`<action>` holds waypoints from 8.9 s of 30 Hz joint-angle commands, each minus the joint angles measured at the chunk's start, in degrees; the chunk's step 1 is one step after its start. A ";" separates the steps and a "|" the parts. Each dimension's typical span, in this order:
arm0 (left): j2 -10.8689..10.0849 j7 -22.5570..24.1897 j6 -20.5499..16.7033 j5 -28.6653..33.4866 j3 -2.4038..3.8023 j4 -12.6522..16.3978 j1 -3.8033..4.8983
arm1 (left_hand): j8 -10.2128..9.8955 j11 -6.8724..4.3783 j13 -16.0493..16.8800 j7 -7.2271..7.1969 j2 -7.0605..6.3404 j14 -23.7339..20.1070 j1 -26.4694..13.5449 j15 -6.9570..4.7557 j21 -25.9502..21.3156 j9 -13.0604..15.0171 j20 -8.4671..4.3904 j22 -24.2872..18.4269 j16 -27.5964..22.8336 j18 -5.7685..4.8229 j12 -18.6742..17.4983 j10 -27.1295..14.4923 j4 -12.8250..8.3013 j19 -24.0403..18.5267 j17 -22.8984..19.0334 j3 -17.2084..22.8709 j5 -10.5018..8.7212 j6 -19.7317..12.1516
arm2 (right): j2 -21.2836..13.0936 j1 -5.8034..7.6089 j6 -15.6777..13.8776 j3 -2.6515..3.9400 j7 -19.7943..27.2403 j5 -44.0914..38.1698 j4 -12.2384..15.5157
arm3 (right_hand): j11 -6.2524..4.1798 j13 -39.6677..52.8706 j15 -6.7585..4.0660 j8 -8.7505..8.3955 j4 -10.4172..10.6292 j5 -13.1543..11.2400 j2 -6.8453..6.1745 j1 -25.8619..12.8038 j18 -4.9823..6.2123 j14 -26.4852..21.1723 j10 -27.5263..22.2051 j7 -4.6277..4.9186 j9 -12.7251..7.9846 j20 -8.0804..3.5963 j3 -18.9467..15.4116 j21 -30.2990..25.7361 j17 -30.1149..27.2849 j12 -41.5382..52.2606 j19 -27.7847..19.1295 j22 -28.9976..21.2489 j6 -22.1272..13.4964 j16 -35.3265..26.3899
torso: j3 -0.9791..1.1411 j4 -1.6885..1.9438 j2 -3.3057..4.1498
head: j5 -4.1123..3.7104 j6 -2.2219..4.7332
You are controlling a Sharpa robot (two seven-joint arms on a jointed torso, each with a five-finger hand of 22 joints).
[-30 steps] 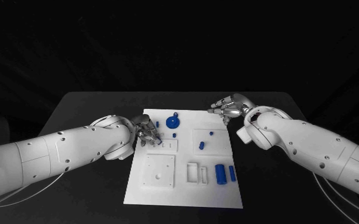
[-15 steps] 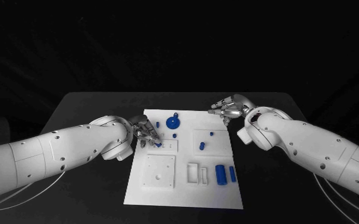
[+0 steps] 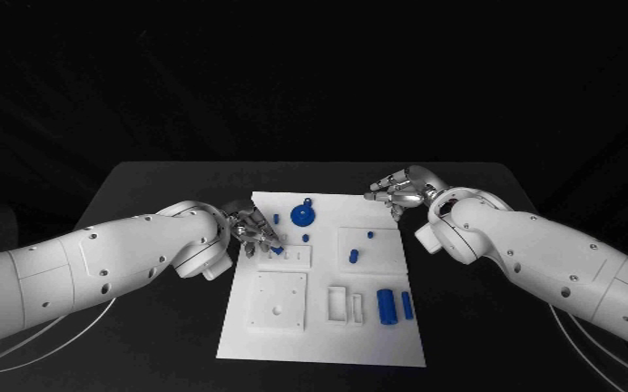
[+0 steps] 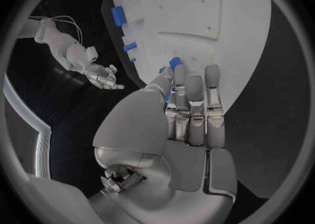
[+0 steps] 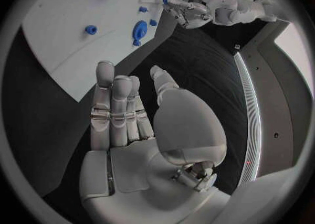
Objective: Assemble the parts on the task board
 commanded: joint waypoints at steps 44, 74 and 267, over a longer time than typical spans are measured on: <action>-1.20 5.22 -4.88 29.52 1.02 0.72 0.39 | 0.20 -0.28 0.11 -2.14 0.36 0.19 -0.63 -0.42 0.26 7.40 -0.30 1.12 0.82 -0.04 0.42 0.36 -0.63 0.29 0.06 1.58 0.13 2.31 | 5.21 -1.00 -0.35 -5.73 -3.73 -38.33 12.23 | -0.68 0.61 -0.41 -0.16 -5.31 -2.76 -0.03 0.27 0.20 1.03 1.14 -0.38 -0.05 -0.32 0.84 6.39 0.76 0.64 1.52 1.86 2.62 0.94 | -0.06 0.01 0.00 | 0.80 1.32; -1.84 17.04 -15.57 17.28 0.98 2.06 0.41 | 0.19 1.47 -2.18 0.20 -0.98 -1.33 0.80 1.50 -5.00 1.16 1.66 -0.97 -9.69 0.69 -4.34 -4.27 -6.65 -2.32 -4.65 -3.16 1.03 -0.87 | 10.90 -0.96 9.63 -9.14 -14.41 -41.96 8.23 | -2.57 17.24 -1.49 -0.13 3.77 -14.92 -3.05 -2.48 -2.42 5.53 7.89 -3.70 0.26 -1.64 9.61 24.88 12.83 11.01 1.99 4.07 13.59 10.75 | -0.13 0.10 0.00 | 2.33 1.59; -2.30 17.45 -16.75 24.54 0.78 3.34 1.99 | 0.19 2.55 -2.28 1.60 -1.88 -1.45 0.57 2.34 -7.79 1.12 2.46 -3.64 -14.16 0.92 -5.69 -6.66 -5.88 -2.20 -3.67 -2.34 1.12 -5.32 | 21.07 -0.65 1.07 -14.23 -21.04 -48.63 -2.44 | -2.55 16.81 -1.75 -0.10 5.99 -15.12 -6.37 -4.39 -1.96 5.64 6.10 -3.80 3.45 -1.86 9.92 27.26 16.38 9.03 1.02 4.11 13.55 10.10 | -1.09 0.65 0.24 | 4.60 0.43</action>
